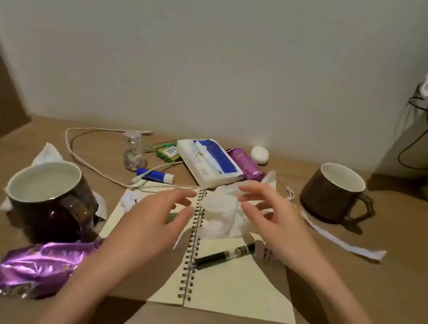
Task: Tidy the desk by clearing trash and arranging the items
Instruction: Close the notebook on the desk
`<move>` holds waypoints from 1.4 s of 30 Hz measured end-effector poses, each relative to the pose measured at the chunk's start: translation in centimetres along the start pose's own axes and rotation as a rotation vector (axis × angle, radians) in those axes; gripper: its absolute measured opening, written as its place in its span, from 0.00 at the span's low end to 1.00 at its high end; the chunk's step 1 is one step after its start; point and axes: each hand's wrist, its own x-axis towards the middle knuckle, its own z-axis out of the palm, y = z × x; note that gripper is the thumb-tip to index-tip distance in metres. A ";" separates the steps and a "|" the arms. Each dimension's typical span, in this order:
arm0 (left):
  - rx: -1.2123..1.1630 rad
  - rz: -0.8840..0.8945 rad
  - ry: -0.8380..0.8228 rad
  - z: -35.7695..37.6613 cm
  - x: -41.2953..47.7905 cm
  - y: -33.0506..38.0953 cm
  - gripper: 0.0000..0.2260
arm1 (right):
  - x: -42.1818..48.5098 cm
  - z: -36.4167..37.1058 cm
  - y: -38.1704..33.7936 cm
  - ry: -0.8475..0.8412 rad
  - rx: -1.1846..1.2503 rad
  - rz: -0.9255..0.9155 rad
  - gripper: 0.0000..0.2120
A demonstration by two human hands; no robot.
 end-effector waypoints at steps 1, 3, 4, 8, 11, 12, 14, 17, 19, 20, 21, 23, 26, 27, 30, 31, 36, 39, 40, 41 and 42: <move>0.082 0.009 -0.020 0.3 -0.3 -0.1 0.15 | -0.3 0.5 0.2 -0.011 -0.065 -0.026 0.13; 0.253 0.057 -0.030 1.3 -0.8 -0.7 0.16 | -0.7 1.2 0.7 -0.026 -0.270 -0.069 0.16; 0.299 0.072 -0.039 1.7 -1.1 -0.9 0.17 | -1.0 1.6 0.8 -0.057 -0.352 -0.061 0.17; 0.374 0.119 0.025 2.8 -1.7 -1.4 0.17 | -1.3 2.7 1.2 -0.035 -0.502 -0.065 0.20; 0.403 0.135 0.061 3.1 -1.9 -1.5 0.17 | -0.8 3.3 0.6 0.019 -0.576 -0.090 0.16; 0.404 0.140 0.066 3.3 -2.0 -1.6 0.17 | -0.7 3.4 0.3 0.033 -0.598 -0.095 0.14; 0.407 0.151 0.075 3.3 -2.1 -1.8 0.17 | -0.2 3.7 0.1 0.068 -0.616 -0.096 0.10; 0.417 0.161 0.064 3.3 -2.2 -1.9 0.17 | 0.0 3.7 -0.3 0.098 -0.619 -0.088 0.07; 0.416 0.171 0.059 3.3 -2.3 -2.1 0.17 | -0.4 3.0 -0.8 0.171 -0.599 -0.105 0.07; 0.416 0.179 0.061 3.3 -2.3 -2.2 0.17 | -0.7 2.4 -1.1 0.223 -0.582 -0.122 0.06; 0.417 0.186 0.061 3.3 -2.3 -2.2 0.17 | -1.1 1.6 -1.4 0.280 -0.573 -0.146 0.06; 0.414 0.196 0.061 3.2 -2.3 -2.3 0.17 | -2.2 -0.2 -1.6 0.377 -0.599 -0.170 0.04; 0.419 0.197 0.061 3.2 -2.2 -2.2 0.17 | -4.0 -3.1 -0.6 0.449 -0.678 -0.108 0.03; 0.417 0.197 0.061 3.2 -2.2 -2.2 0.17 | -4.7 -3.9 0.0 0.464 -0.712 -0.071 0.03; 0.417 0.199 0.058 3.3 -2.1 -2.4 0.17 | -6.3 -5.4 2.0 0.484 -0.774 0.026 0.04; 0.417 0.202 0.057 3.3 -2.1 -2.4 0.17 | -6.8 -5.7 2.8 0.472 -0.780 0.062 0.04; 0.408 0.229 0.018 3.0 -2.3 -2.6 0.18 | -7.9 -5.8 4.6 0.384 -0.857 0.226 0.11; 0.416 0.268 0.003 2.5 -2.5 -3.0 0.18 | -8.0 -5.0 3.3 0.449 -0.849 0.176 0.13; 0.423 0.282 0.003 2.3 -2.5 -3.1 0.18 | -8.0 -4.5 2.7 0.448 -0.807 0.125 0.13; 0.441 0.300 0.005 2.0 -2.6 -3.2 0.18 | -8.0 -3.8 2.1 0.428 -0.761 0.061 0.14; 0.476 0.319 0.000 1.8 -2.5 -3.4 0.18 | -7.9 -3.0 1.5 0.384 -0.728 -0.001 0.16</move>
